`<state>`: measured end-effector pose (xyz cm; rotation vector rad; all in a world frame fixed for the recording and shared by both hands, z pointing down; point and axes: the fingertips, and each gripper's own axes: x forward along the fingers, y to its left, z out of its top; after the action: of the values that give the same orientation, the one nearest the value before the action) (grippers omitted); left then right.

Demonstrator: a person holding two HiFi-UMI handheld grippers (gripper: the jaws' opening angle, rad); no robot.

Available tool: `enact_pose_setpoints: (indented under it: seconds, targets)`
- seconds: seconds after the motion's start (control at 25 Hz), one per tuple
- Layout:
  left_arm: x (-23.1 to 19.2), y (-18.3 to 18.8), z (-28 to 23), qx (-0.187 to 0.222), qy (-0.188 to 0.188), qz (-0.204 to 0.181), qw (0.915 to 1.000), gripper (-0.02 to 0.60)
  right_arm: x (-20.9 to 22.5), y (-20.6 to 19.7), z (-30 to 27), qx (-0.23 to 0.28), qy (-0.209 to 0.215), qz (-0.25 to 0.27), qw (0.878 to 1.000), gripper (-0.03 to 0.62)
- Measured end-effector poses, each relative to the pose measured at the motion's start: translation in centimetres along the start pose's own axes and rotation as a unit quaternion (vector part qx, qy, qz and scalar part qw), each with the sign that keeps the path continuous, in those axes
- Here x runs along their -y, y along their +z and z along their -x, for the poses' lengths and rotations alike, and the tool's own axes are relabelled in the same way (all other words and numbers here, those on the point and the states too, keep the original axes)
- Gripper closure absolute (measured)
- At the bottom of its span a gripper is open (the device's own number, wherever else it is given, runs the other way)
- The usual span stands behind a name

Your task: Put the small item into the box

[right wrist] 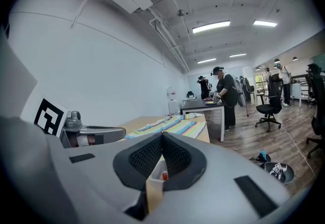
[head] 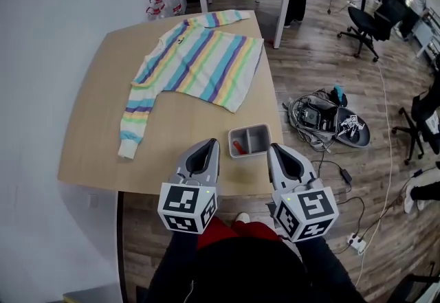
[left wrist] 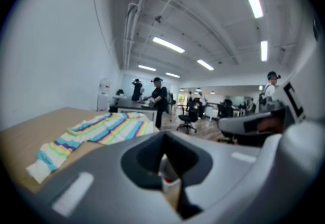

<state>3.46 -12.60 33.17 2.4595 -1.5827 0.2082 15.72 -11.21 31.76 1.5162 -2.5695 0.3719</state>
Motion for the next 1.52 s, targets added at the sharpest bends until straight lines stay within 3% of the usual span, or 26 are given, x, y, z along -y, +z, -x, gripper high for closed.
enact_pose_setpoints:
  seconds: [0.76, 1.52]
  targets:
    - [-2.5, 4.0, 5.5, 0.077, 0.061, -0.027, 0.9948, 0.578, -0.5, 4.0, 2.2, 0.067, 0.012, 0.011, 0.998, 0.586]
    - [-3.5, 4.8, 8.7, 0.101, 0.09, -0.033, 0.9902, 0.578, -1.3, 5.3, 3.8, 0.103, 0.025, 0.023, 0.994, 0.586]
